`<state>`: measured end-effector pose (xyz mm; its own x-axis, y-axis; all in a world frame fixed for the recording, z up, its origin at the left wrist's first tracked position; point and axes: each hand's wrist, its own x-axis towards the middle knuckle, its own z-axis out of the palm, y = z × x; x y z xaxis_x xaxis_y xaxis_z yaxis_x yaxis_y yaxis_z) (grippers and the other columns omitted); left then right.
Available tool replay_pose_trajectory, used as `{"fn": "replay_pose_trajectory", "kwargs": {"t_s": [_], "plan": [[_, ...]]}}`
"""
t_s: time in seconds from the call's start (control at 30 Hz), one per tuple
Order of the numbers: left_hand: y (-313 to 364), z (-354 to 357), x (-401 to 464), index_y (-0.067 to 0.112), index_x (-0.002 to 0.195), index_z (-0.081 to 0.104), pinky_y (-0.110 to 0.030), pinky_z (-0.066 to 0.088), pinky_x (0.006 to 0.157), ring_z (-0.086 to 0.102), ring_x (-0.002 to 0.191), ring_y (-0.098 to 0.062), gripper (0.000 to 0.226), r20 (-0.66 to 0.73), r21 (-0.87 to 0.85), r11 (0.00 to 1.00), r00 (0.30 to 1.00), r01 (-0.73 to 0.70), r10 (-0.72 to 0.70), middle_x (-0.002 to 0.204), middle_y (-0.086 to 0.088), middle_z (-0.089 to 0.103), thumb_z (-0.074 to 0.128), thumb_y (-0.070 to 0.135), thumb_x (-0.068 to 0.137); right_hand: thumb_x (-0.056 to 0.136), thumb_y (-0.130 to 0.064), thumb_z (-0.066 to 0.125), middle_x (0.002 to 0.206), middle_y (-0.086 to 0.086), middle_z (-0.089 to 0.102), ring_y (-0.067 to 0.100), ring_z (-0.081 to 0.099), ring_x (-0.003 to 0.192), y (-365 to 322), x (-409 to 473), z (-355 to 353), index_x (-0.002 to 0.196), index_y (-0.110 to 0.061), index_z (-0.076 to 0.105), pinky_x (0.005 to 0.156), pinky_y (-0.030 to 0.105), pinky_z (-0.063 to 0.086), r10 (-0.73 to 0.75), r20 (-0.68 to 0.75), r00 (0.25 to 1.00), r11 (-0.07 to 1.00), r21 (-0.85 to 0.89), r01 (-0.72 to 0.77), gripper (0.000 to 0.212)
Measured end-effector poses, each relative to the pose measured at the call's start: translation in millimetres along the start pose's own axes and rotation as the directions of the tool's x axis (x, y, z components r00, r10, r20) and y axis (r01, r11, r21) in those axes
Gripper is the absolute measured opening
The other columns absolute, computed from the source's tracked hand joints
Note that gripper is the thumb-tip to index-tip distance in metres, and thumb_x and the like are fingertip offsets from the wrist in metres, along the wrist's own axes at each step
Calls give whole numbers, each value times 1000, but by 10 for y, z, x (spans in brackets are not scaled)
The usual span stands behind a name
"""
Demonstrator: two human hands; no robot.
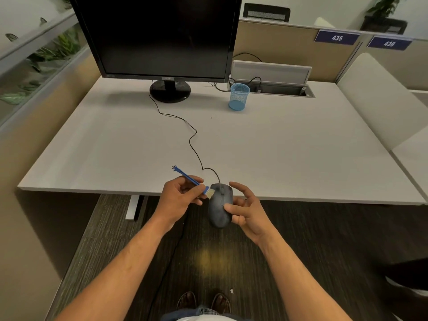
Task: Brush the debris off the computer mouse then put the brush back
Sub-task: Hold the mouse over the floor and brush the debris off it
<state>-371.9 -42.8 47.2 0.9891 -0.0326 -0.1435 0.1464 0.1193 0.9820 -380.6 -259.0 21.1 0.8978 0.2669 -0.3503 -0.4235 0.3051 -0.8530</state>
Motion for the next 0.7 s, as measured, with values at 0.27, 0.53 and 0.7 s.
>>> {"fn": "replay_pose_trajectory", "kwargs": {"t_s": [0.27, 0.53, 0.7], "plan": [[-71, -63, -89, 13, 101, 72, -27, 59, 66, 74, 83, -24, 13, 121, 139, 989, 991, 49, -66, 89, -7, 76, 73, 13, 88, 64, -9, 89, 112, 18, 74, 36, 70, 111, 11, -27, -17, 136, -22, 58, 80, 46, 61, -12, -28, 1000, 999, 51, 14, 79], [-140, -164, -236, 14, 96, 75, -26, 59, 71, 74, 87, -26, 8, 339, 185, 978, 927, 101, -159, 93, -11, 75, 74, 17, 88, 73, -4, 83, 119, 22, 71, 36, 68, 115, 22, -9, -60, 137, -22, 58, 83, 47, 60, -14, -39, 999, 998, 68, 16, 72], [-107, -139, -75, 12, 98, 74, -24, 60, 68, 74, 85, -26, 10, -8, -4, 996, 996, 85, -85, 89, -10, 76, 72, 11, 88, 66, -7, 89, 115, 21, 72, 37, 69, 114, 35, -22, -19, 136, -23, 60, 84, 49, 60, 10, -16, 1000, 998, 65, -9, 78]]}}
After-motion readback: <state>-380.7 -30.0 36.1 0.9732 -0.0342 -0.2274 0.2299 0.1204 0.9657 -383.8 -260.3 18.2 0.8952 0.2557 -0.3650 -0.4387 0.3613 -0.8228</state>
